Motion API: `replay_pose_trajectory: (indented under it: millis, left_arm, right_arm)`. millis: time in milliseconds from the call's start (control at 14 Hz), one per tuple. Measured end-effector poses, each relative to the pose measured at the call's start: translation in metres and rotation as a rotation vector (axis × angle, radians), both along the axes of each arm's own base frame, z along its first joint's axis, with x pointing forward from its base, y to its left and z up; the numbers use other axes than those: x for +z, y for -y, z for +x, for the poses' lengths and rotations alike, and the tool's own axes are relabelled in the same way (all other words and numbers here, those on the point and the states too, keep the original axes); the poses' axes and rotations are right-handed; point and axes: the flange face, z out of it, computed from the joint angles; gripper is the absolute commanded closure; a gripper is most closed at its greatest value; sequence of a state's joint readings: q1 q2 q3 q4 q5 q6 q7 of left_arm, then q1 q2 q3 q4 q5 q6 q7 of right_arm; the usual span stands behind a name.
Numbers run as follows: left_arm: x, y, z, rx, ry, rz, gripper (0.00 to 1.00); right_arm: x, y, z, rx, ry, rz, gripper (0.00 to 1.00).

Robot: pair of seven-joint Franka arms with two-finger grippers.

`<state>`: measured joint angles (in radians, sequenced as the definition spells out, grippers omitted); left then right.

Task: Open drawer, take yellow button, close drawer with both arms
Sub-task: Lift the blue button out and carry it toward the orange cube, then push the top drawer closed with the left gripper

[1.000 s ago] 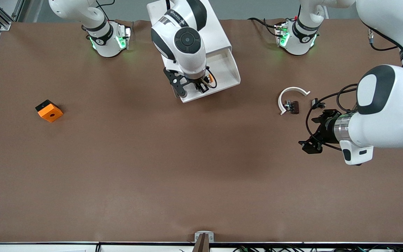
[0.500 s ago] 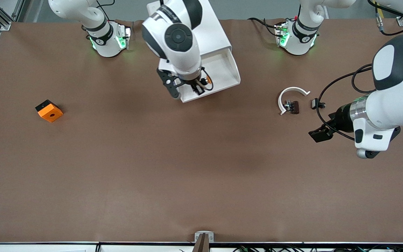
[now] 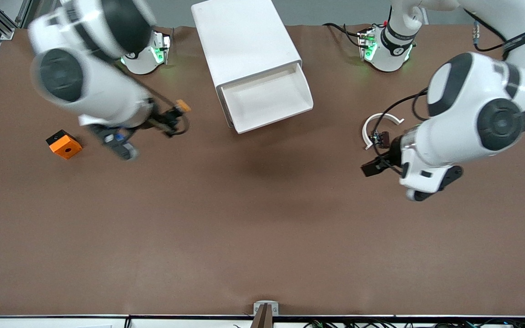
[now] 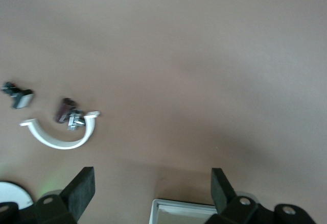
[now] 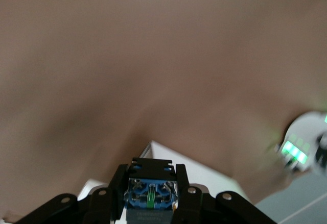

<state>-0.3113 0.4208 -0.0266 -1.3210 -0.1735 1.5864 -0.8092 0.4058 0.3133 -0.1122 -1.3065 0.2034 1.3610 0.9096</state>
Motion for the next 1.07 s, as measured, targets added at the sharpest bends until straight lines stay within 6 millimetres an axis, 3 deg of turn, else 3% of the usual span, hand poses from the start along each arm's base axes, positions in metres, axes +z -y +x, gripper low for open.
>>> replay_pose_trajectory:
  millis: [143,286,500,714,857,1071]
  left_arm:
    - [-0.03,0.027,-0.01,-0.032,0.015,-0.02,0.0]
    - [-0.061,0.059,-0.027,-0.101,0.039,-0.003,0.0]
    - [-0.098,0.118,-0.072,-0.214,0.023,0.042,0.0]
    - [-0.124,0.156,-0.114,-0.26,-0.029,0.073,0.0]
    - [-0.131,0.177,-0.137,-0.274,-0.05,0.077,0.0]
    - [-0.13,0.204,-0.164,-0.293,-0.08,0.049,0.0]
  right_arm:
    - [-0.012,0.079,0.027,0.144,0.037,0.002,0.76]
    - [-0.045,0.135,0.05,0.328,0.096,-0.027,0.76]
    - [-0.12,0.182,0.072,0.511,0.163,-0.062,0.76]
    - [-0.19,0.224,0.082,0.624,0.197,-0.065,0.76]
    - [-0.224,0.249,0.087,0.643,0.193,-0.06,0.76]
    - [-0.264,0.27,0.088,0.681,0.183,-0.077,0.76]
